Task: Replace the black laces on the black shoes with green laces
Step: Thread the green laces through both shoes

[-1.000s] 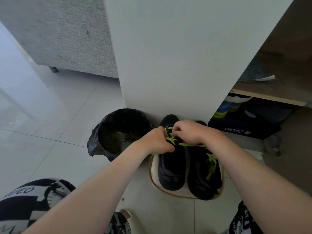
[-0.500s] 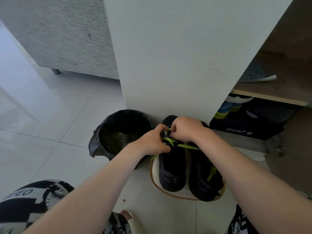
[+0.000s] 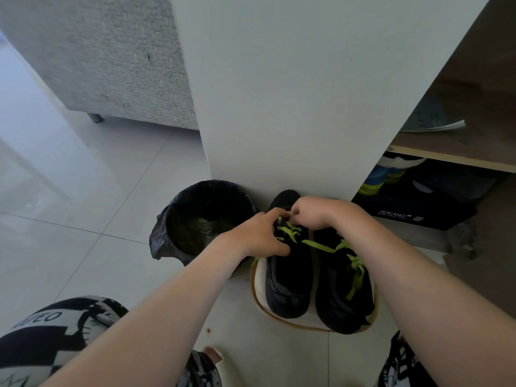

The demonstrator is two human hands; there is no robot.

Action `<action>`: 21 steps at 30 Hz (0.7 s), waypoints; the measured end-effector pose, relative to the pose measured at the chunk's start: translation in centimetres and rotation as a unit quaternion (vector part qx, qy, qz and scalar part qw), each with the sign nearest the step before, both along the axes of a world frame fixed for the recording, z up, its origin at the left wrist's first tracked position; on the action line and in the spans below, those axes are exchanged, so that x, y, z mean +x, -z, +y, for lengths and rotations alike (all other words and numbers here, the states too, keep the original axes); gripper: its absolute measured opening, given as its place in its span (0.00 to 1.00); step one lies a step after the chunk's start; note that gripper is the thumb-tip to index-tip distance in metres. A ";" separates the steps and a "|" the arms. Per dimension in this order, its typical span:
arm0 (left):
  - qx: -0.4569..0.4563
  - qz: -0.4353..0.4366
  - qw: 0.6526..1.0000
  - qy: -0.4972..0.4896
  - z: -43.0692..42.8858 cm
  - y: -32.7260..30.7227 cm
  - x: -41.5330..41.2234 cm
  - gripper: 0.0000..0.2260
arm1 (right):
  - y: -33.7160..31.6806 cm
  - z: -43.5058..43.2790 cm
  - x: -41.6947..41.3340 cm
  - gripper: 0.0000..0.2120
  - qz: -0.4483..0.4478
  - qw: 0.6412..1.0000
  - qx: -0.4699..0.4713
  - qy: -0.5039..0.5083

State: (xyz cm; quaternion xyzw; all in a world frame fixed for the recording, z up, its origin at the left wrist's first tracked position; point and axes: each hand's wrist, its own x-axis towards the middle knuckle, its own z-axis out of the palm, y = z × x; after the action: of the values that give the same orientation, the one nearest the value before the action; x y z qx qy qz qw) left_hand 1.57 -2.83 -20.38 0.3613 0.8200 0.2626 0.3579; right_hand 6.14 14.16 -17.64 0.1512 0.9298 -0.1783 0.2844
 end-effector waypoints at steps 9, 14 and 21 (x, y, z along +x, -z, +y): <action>-0.017 0.021 0.999 0.019 -0.2 0.1 -0.5 0.34 | 1.2 -1.1 1.9 0.08 0.137 0.950 -0.160 0.229; -0.003 0.029 0.999 0.018 -0.3 0.3 -0.4 0.35 | 2.3 -2.8 2.3 0.12 0.234 0.952 -0.035 0.195; 0.046 0.061 0.997 0.009 -0.9 0.3 0.1 0.33 | 0.6 -0.8 2.7 0.05 0.181 0.983 -0.013 0.017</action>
State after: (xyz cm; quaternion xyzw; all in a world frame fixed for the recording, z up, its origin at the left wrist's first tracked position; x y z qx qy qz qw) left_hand 1.71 -3.68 -20.68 0.3999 0.8240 0.2749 0.2924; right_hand 8.83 13.38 -18.25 0.1286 0.9608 -0.2195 0.1097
